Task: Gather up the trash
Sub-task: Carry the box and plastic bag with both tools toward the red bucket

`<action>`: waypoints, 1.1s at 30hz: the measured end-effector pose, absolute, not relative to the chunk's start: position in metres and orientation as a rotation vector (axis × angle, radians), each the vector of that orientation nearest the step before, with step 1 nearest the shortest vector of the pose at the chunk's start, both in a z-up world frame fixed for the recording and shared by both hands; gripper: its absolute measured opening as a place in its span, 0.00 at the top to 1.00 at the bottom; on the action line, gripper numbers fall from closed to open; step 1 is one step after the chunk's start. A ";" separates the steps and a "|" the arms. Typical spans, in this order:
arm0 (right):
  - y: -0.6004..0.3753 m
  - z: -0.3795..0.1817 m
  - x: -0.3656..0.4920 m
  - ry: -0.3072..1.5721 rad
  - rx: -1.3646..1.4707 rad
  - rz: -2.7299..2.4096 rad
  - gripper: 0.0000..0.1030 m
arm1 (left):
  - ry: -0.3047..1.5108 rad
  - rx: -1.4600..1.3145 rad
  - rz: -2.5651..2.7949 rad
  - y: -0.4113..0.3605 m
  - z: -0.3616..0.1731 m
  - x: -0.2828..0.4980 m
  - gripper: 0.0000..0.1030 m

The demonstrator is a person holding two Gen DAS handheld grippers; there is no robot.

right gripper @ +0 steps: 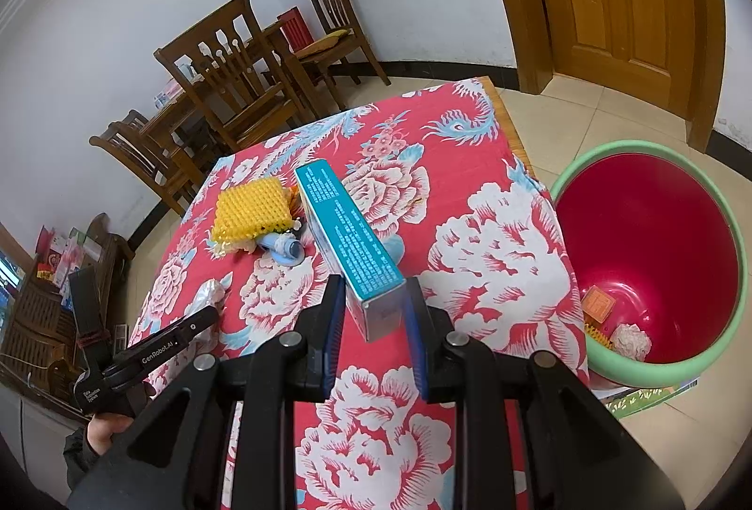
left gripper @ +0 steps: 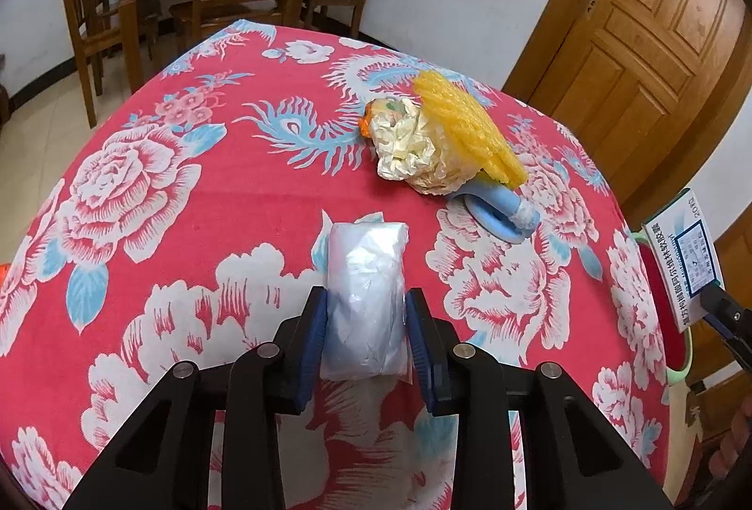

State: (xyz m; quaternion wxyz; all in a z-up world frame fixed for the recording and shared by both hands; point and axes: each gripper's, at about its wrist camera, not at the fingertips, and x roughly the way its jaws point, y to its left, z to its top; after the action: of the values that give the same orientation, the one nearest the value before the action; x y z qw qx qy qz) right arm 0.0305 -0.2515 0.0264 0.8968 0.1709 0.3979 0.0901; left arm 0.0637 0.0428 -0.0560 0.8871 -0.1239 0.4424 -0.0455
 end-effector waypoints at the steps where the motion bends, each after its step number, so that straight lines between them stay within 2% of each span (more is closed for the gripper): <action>1: -0.251 0.026 0.031 0.824 0.355 0.187 0.73 | 0.921 -0.261 -0.095 0.043 -0.056 0.064 0.67; 33: -0.290 0.037 0.018 0.774 0.394 0.099 0.73 | 0.846 -0.263 -0.253 -0.003 -0.004 0.068 0.68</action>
State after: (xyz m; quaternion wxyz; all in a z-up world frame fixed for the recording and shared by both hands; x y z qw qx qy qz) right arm 0.0180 -0.2897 0.0367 0.9059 0.1908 0.3750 0.0481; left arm 0.0677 -0.0031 -0.0039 0.8958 -0.1268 0.4081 -0.1221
